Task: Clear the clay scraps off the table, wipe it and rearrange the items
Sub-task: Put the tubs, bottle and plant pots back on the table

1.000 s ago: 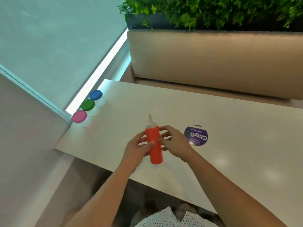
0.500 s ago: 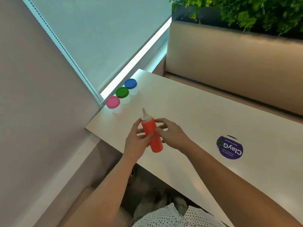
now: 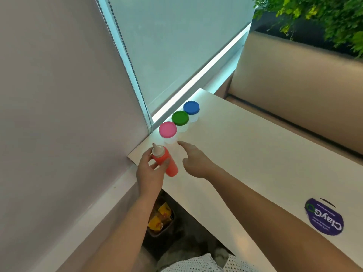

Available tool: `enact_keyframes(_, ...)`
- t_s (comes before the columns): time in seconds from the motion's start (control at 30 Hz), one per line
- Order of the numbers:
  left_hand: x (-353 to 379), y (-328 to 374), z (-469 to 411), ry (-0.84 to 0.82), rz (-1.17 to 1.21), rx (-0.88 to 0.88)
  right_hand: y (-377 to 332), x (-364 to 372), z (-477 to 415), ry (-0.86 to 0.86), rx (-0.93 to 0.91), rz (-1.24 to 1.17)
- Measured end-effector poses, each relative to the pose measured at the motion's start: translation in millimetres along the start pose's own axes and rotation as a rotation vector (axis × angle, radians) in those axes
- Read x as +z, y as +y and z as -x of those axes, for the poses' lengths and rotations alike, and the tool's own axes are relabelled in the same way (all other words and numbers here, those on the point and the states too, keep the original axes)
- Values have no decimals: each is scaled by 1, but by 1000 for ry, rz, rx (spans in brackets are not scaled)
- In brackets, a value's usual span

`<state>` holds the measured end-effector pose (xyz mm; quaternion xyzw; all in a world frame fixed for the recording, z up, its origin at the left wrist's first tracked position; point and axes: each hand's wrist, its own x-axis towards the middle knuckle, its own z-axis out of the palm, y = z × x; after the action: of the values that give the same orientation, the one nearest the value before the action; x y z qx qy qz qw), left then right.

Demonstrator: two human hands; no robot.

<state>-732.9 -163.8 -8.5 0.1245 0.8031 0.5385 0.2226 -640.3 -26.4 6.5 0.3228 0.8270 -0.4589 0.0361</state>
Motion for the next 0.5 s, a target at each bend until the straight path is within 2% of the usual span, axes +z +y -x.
enact_keyframes(0.27,-26,-3,-109,15,-43,0,-6,9,-148,193,198,206)
enact_keyframes(0.4,-29,-14,-142,-10,-74,-6,0,10,-198,218,258,376)
enact_keyframes(0.5,-25,-18,-157,-35,-85,9,7,9,-227,189,299,399)
